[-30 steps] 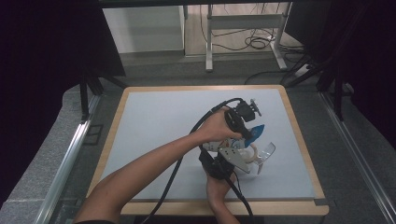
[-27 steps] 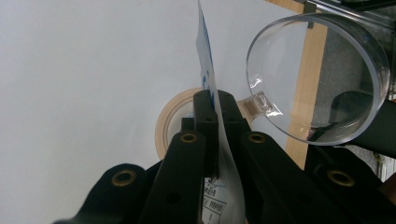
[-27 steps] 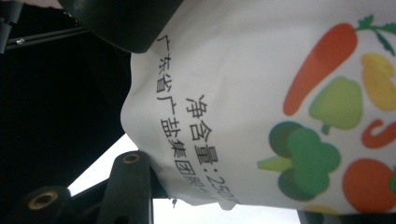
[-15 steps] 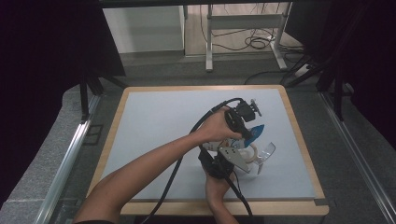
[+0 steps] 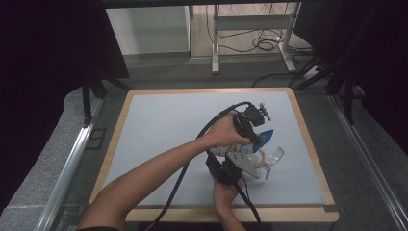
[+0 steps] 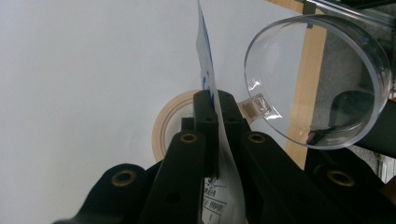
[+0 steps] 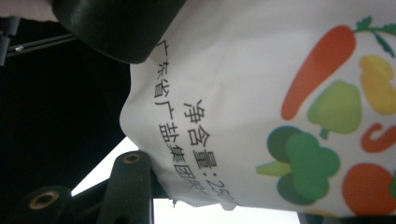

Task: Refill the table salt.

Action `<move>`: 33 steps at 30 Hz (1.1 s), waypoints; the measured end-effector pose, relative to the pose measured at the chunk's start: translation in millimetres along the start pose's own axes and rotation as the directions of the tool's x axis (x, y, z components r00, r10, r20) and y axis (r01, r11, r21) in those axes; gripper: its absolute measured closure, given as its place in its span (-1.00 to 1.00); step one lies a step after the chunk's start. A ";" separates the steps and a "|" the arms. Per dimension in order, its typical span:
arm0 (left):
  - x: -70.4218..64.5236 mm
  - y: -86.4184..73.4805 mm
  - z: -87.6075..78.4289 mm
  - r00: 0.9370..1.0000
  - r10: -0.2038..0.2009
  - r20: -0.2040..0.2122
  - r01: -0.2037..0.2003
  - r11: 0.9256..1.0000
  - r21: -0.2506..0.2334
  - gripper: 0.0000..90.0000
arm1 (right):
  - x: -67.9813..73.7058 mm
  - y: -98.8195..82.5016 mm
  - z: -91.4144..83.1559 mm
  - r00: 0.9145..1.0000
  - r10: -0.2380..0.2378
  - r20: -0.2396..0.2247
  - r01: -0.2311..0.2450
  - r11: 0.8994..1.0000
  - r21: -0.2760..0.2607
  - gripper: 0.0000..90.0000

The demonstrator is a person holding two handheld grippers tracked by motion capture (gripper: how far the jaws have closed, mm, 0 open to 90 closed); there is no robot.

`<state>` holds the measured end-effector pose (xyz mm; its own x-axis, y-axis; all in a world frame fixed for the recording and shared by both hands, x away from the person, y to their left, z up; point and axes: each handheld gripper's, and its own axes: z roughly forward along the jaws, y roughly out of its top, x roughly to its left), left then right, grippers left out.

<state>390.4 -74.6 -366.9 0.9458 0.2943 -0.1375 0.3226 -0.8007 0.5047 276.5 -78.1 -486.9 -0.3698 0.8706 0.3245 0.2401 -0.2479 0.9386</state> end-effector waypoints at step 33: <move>2.3 -0.4 3.8 1.000 -0.002 0.003 0.002 1.000 0.007 1.00 | -2.0 -0.9 1.6 1.000 0.018 -0.005 -0.018 1.000 0.002 0.22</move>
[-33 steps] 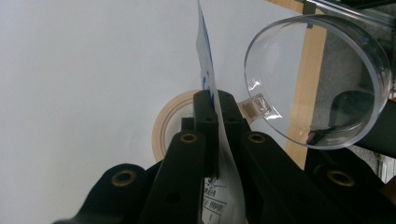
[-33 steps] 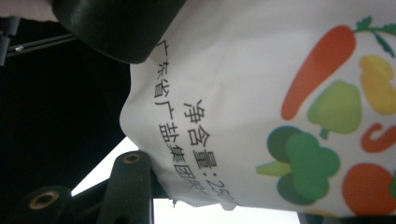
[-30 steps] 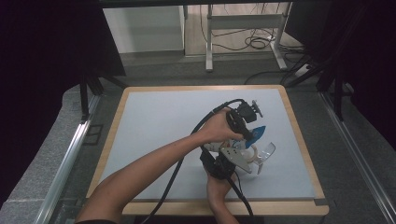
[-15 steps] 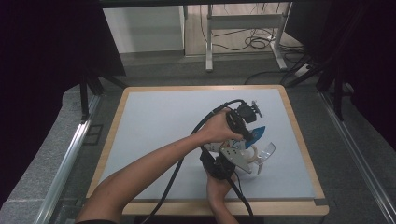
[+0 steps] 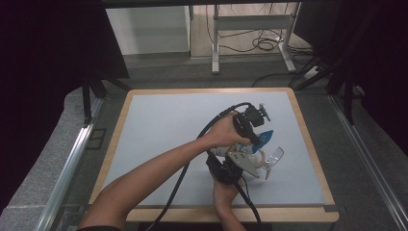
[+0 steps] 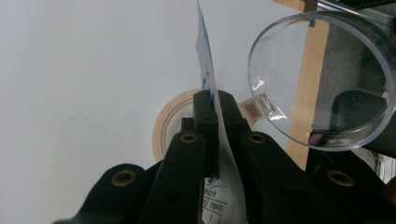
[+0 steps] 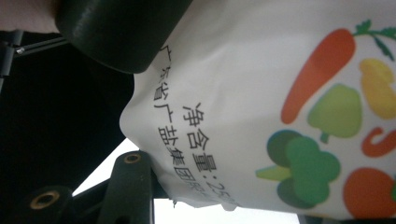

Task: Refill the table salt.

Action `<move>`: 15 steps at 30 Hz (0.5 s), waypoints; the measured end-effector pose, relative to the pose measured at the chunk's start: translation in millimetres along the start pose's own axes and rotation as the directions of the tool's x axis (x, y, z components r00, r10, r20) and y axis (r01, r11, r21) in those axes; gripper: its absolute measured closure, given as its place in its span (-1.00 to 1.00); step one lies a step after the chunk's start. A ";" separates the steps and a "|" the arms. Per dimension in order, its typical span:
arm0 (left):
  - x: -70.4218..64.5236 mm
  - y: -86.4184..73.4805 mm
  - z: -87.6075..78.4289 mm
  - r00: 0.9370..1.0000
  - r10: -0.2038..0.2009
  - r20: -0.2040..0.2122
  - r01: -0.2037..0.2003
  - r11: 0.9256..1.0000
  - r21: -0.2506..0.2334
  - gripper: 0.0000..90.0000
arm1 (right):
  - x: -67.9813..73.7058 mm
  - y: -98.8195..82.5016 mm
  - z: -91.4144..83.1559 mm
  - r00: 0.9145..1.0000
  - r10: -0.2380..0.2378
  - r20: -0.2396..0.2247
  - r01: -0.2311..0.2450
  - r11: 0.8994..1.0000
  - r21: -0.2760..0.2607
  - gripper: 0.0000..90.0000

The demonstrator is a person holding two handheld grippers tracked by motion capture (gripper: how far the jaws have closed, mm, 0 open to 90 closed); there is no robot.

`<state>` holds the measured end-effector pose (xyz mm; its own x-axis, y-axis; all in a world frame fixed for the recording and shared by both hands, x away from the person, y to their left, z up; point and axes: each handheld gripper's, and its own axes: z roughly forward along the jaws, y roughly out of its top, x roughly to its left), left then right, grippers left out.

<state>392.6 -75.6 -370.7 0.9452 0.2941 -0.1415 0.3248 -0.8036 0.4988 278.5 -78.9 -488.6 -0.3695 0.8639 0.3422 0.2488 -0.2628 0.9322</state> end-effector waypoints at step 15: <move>-2.0 2.2 -1.8 1.000 0.004 -0.001 -0.004 1.000 -0.002 1.00 | -0.2 3.7 -1.3 1.000 -0.001 0.001 0.001 1.000 -0.007 0.23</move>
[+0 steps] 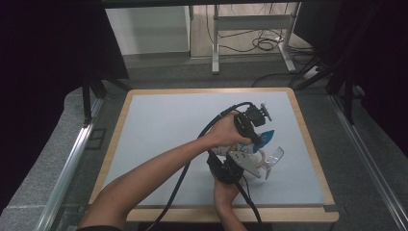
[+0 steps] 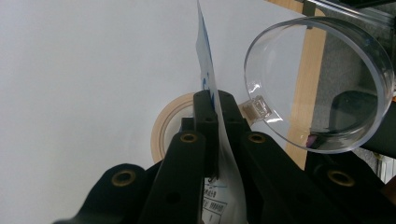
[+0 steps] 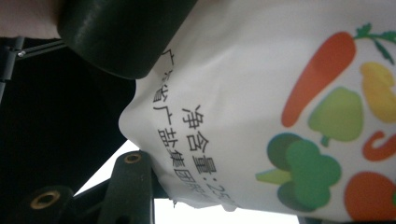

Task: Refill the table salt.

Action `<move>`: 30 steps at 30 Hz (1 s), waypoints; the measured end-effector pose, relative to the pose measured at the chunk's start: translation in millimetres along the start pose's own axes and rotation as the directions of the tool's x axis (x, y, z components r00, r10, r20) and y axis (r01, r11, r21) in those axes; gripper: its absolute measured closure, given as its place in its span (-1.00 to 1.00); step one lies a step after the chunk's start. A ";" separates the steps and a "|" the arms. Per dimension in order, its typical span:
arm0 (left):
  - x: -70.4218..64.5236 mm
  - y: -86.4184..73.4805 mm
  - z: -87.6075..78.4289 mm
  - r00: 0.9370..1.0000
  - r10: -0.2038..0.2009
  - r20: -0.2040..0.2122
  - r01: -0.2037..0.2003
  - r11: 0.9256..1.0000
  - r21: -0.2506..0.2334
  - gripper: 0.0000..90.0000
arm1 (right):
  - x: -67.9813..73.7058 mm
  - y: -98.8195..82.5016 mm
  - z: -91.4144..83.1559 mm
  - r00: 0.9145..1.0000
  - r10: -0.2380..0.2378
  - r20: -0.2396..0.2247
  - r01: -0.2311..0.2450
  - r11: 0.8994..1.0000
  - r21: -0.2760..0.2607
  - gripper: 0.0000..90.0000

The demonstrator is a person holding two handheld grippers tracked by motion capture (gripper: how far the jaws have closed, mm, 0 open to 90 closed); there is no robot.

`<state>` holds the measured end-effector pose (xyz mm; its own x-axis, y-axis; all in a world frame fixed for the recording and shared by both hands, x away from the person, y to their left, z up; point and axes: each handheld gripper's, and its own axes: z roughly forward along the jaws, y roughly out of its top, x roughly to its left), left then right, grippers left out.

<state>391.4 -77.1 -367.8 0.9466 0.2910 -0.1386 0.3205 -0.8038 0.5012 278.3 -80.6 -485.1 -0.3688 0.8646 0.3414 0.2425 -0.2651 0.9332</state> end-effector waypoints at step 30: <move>-0.7 -0.9 -3.2 1.000 0.002 0.001 -0.002 1.000 -0.011 1.00 | 1.5 3.4 0.3 1.000 -0.005 -0.004 0.005 1.000 -0.008 0.23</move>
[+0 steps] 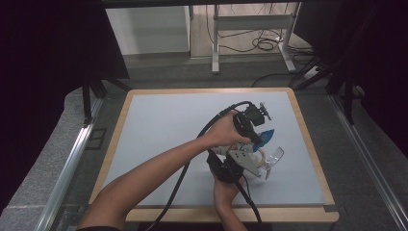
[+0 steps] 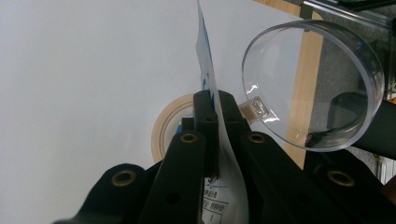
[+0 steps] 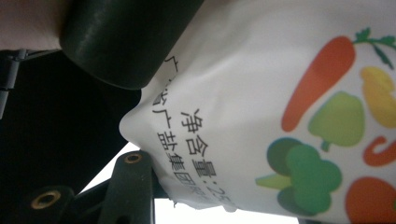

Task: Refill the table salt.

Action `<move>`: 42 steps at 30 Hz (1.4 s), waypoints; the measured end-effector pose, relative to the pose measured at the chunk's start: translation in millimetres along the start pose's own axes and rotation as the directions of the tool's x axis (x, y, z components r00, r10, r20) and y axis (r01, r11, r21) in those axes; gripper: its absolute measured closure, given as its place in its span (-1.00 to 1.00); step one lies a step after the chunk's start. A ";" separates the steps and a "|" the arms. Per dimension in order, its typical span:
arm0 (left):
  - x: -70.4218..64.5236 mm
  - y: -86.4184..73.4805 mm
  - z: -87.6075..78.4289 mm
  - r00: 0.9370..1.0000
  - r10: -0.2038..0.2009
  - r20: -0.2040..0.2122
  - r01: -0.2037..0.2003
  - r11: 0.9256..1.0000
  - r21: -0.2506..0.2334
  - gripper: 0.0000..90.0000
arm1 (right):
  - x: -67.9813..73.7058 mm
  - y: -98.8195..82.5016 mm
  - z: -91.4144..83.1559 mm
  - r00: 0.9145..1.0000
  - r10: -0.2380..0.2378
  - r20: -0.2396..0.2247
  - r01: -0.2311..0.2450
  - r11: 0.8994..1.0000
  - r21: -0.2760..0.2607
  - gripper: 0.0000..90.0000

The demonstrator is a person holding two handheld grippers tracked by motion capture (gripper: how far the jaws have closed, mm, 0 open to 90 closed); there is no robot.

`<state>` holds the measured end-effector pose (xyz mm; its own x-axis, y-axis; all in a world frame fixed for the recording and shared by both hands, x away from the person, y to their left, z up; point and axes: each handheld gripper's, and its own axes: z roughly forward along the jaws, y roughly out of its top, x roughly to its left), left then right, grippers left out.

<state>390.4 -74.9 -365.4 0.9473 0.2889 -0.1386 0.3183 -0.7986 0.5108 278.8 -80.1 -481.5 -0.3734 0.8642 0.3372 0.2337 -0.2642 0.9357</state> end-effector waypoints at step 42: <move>1.0 -0.4 7.1 1.000 -0.002 0.007 0.002 1.000 0.004 1.00 | -3.5 -3.4 -0.3 1.000 0.009 0.002 -0.009 1.000 -0.004 0.24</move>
<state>391.4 -78.0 -371.7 0.9468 0.2867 -0.1461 0.3205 -0.8003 0.5067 279.1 -82.3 -485.8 -0.3696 0.8626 0.3455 0.2331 -0.2738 0.9331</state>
